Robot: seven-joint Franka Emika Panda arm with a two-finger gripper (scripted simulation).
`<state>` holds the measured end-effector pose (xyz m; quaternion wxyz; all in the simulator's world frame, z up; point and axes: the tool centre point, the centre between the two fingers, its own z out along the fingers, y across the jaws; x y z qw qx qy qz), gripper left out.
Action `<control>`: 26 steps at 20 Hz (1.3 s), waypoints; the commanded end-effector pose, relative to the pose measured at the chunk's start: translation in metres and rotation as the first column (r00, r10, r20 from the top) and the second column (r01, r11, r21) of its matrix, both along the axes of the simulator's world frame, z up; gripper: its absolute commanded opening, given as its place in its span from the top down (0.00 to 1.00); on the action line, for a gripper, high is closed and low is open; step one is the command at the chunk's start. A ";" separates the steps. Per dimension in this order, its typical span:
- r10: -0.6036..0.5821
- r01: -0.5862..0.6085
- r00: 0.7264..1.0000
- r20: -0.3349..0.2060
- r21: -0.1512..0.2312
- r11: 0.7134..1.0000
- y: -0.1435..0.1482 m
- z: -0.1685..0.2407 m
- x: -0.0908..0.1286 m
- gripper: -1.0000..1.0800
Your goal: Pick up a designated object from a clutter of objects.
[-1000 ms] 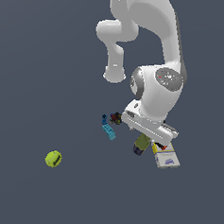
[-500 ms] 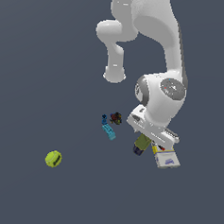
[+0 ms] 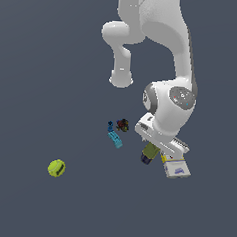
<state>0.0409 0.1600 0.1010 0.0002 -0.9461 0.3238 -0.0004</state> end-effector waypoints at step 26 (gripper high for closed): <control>-0.002 0.002 1.000 -0.001 0.000 1.000 -0.002 -0.037 0.000 1.00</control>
